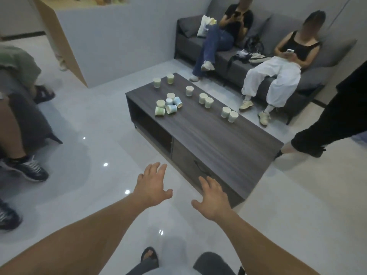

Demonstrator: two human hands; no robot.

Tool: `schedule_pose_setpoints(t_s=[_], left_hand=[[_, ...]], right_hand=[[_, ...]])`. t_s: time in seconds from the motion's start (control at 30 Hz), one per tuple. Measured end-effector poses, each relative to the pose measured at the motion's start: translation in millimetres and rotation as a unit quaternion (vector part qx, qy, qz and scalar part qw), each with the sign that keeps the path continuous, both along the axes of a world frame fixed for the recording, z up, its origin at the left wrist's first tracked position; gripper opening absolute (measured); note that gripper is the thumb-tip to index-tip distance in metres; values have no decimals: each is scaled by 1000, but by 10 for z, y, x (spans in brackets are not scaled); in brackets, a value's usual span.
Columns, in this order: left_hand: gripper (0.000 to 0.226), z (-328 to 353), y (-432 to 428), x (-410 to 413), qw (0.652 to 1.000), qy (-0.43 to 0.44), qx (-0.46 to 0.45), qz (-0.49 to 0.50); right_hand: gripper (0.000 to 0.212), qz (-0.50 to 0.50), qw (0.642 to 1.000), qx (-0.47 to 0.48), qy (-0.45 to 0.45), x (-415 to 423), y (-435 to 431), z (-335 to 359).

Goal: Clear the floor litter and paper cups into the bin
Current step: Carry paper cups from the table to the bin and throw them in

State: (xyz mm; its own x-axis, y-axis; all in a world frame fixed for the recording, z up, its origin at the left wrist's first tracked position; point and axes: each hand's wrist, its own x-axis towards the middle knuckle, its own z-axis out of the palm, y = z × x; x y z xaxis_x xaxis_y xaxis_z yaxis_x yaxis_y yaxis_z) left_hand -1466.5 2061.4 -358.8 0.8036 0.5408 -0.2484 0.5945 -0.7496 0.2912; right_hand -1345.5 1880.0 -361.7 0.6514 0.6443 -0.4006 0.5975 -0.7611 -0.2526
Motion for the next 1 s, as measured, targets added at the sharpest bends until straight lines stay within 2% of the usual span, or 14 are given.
schedule_pose_setpoints(t_s=[0.23,0.6,0.73,1.0], left_hand=[[92,-44,893,599,999,14,-14,30],[93,-25,2243,1804,991,21,-34,126],[92,-58,2633,2077,988,31,-53,139],[91,-386,3772,2565,983,46,-119,131]], right_hand=[[91,41,999,4,15,715,930,-97],[90,120,991,38,46,2301,2770,-323],[87,124,990,42,57,2673,3233,-398],[86,100,993,-14,68,3139,4298,-787]])
